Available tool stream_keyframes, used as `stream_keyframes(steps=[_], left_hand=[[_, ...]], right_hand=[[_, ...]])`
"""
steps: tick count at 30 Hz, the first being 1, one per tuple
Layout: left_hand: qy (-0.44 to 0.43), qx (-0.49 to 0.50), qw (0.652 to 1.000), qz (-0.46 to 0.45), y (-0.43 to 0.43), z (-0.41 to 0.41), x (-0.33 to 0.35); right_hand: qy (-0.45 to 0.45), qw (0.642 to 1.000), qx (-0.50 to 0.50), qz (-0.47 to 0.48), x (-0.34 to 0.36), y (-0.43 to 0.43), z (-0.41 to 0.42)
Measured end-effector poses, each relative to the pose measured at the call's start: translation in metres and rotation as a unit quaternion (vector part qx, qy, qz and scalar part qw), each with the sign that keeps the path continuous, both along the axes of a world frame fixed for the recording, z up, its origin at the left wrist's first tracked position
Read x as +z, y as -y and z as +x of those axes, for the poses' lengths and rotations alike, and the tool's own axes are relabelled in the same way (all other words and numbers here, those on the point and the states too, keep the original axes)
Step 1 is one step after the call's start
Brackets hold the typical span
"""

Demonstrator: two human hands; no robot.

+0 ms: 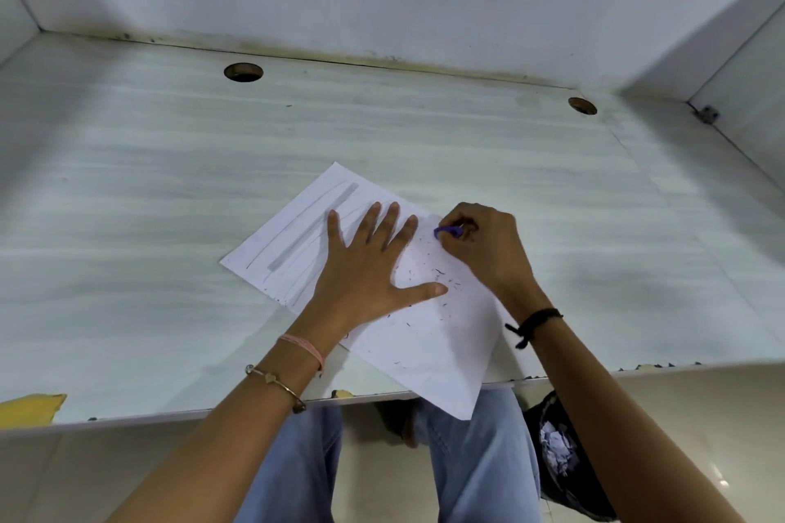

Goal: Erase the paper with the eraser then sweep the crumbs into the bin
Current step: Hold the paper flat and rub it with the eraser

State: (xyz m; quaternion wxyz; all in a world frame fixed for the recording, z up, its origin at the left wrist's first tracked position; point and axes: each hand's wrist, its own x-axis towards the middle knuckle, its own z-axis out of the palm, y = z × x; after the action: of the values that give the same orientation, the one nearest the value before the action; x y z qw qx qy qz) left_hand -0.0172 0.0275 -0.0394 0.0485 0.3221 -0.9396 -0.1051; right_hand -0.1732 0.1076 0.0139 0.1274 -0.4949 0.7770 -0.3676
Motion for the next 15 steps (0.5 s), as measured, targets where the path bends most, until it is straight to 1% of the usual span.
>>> stream_keyframes(steps=[2,5,7,9,10,12,15], left_hand=[[-0.003,-0.002,1.000,0.000,-0.001,0.000,0.000],[-0.006,0.009,1.000,0.004,0.000,0.000,0.000],[-0.010,0.022,1.000,0.007,0.001,-0.003,0.003],[-0.020,0.029,0.999,-0.012,0.003,-0.009,0.006],[-0.029,0.032,0.999,-0.025,0.003,-0.013,0.007],[-0.051,0.036,0.997,-0.037,0.003,-0.018,0.006],[-0.051,0.025,0.998,-0.015,0.004,-0.021,0.003]], right_hand=[[0.047,0.998,-0.037,-0.010,-0.004,-0.001,-0.005],[0.121,0.990,-0.065,-0.033,-0.012,-0.007,-0.006],[0.198,0.973,-0.094,-0.069,-0.011,-0.012,-0.012],[0.243,0.961,-0.106,-0.083,-0.010,-0.014,-0.016],[0.238,0.963,-0.103,-0.077,-0.009,-0.014,-0.016],[0.197,0.974,-0.094,-0.057,-0.011,-0.013,-0.014],[0.130,0.988,-0.072,-0.043,-0.009,-0.011,-0.008]])
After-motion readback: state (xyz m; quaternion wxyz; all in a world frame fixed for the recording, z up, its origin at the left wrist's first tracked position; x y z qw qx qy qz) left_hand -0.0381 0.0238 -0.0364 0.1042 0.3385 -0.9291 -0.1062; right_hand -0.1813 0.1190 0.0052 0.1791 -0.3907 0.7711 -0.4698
